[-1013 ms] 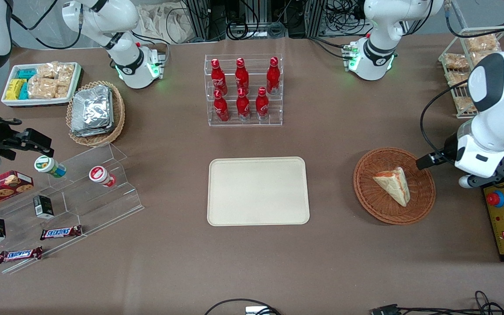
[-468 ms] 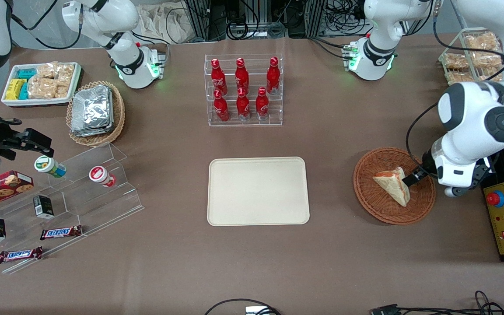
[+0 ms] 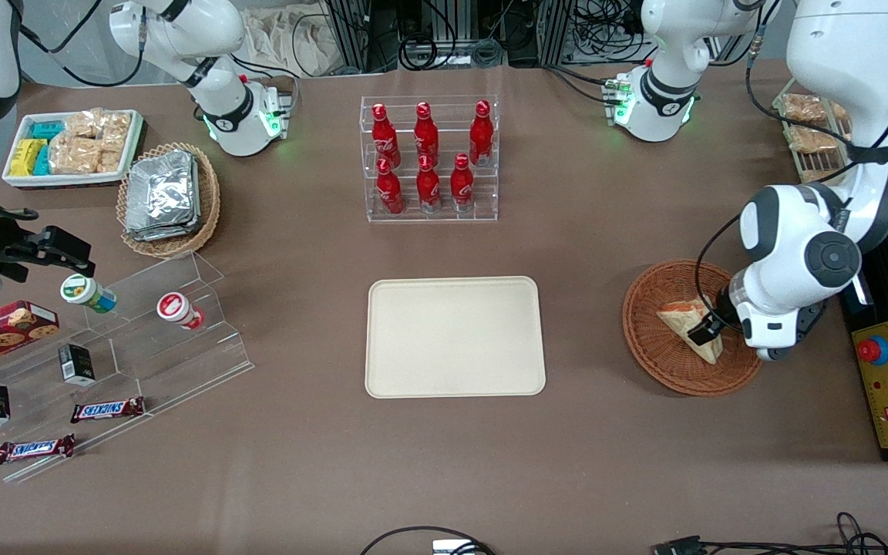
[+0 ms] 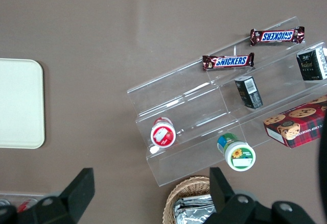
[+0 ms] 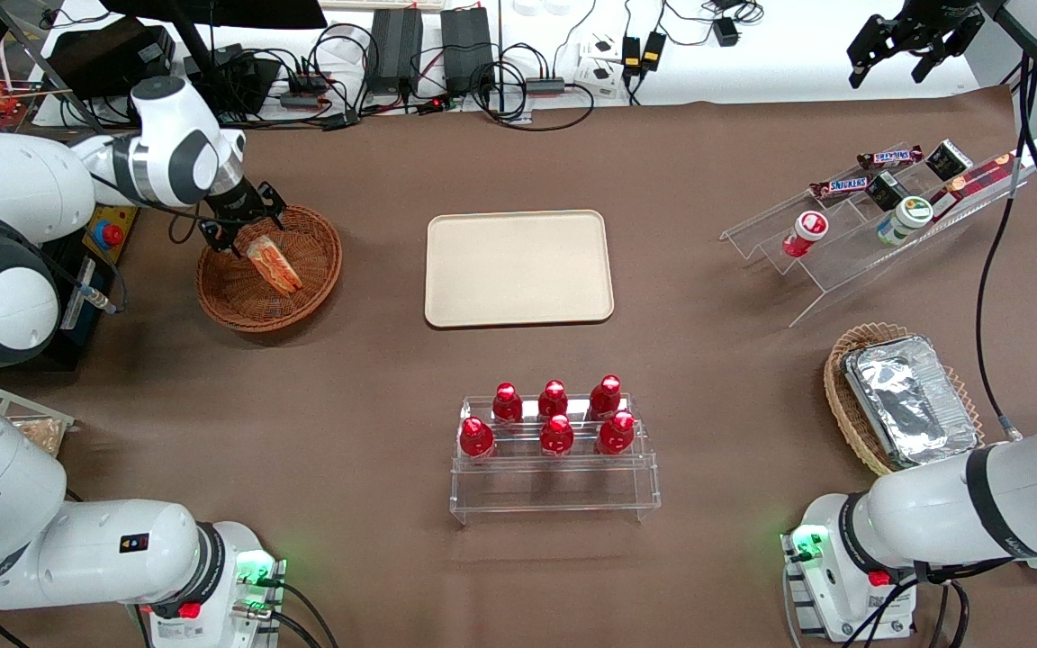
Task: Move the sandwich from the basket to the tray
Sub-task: 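Lower the open left gripper onto the wrapped sandwich in the basket, then close the left gripper on the sandwich and lift it, then carry the sandwich with the left gripper over the cream tray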
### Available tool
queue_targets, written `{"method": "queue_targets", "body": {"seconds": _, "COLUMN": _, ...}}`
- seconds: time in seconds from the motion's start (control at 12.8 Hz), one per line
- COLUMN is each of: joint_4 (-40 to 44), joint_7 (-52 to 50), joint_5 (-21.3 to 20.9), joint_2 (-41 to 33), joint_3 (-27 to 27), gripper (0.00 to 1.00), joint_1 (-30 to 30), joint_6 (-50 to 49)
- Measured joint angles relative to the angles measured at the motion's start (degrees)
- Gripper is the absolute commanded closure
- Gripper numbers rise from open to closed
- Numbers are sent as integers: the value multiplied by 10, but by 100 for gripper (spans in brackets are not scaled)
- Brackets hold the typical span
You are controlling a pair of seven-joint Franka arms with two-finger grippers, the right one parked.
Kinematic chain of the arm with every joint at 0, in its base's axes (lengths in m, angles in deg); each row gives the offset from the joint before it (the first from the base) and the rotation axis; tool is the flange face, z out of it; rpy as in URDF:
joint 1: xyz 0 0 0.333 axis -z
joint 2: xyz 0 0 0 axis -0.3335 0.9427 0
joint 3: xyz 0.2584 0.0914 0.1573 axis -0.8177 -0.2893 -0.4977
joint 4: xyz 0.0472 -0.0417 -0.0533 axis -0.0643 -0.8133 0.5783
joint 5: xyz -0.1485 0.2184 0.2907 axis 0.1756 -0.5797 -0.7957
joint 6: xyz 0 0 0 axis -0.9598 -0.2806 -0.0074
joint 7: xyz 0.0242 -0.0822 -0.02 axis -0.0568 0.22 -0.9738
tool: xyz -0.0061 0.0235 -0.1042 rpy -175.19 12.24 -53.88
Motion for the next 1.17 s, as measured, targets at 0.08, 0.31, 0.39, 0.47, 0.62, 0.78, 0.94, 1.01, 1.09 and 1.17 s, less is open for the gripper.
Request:
{"method": "queue_targets", "body": {"seconds": 0.08, "joint_4": -21, "joint_7": 0, "joint_5": 0, "joint_2": 3, "joint_3": 0, "gripper": 0, "joint_1": 0, "joint_6": 26}}
{"method": "queue_targets", "body": {"seconds": 0.31, "joint_4": -47, "joint_7": -3, "joint_5": 0, "joint_2": 13, "joint_3": 0, "gripper": 100, "joint_1": 0, "joint_6": 67}}
{"method": "queue_targets", "body": {"seconds": 0.39, "joint_4": -45, "joint_7": -5, "joint_5": 0, "joint_2": 12, "joint_3": 0, "gripper": 100, "joint_1": 0, "joint_6": 67}}
{"method": "queue_targets", "body": {"seconds": 0.47, "joint_4": -42, "joint_7": -5, "joint_5": -1, "joint_2": 10, "joint_3": 0, "gripper": 100, "joint_1": 0, "joint_6": 66}}
{"method": "queue_targets", "body": {"seconds": 0.62, "joint_4": -27, "joint_7": -3, "joint_5": -4, "joint_2": 5, "joint_3": 1, "gripper": 100, "joint_1": 0, "joint_6": 40}}
{"method": "queue_targets", "body": {"seconds": 0.78, "joint_4": 22, "joint_7": 7, "joint_5": -7, "joint_2": -4, "joint_3": 3, "gripper": 100, "joint_1": 4, "joint_6": -47}}
{"method": "queue_targets", "body": {"seconds": 0.94, "joint_4": 95, "joint_7": 28, "joint_5": -7, "joint_2": -13, "joint_3": 6, "gripper": 100, "joint_1": 18, "joint_6": -154}}
{"method": "queue_targets", "body": {"seconds": 1.01, "joint_4": 133, "joint_7": 39, "joint_5": -7, "joint_2": -17, "joint_3": 7, "gripper": 100, "joint_1": 32, "joint_6": -203}}
{"method": "queue_targets", "body": {"seconds": 1.09, "joint_4": 176, "joint_7": 50, "joint_5": -7, "joint_2": -21, "joint_3": 8, "gripper": 100, "joint_1": 50, "joint_6": -252}}
{"method": "queue_targets", "body": {"seconds": 1.17, "joint_4": 220, "joint_7": 66, "joint_5": -7, "joint_2": -22, "joint_3": 10, "gripper": 100, "joint_1": 69, "joint_6": -295}}
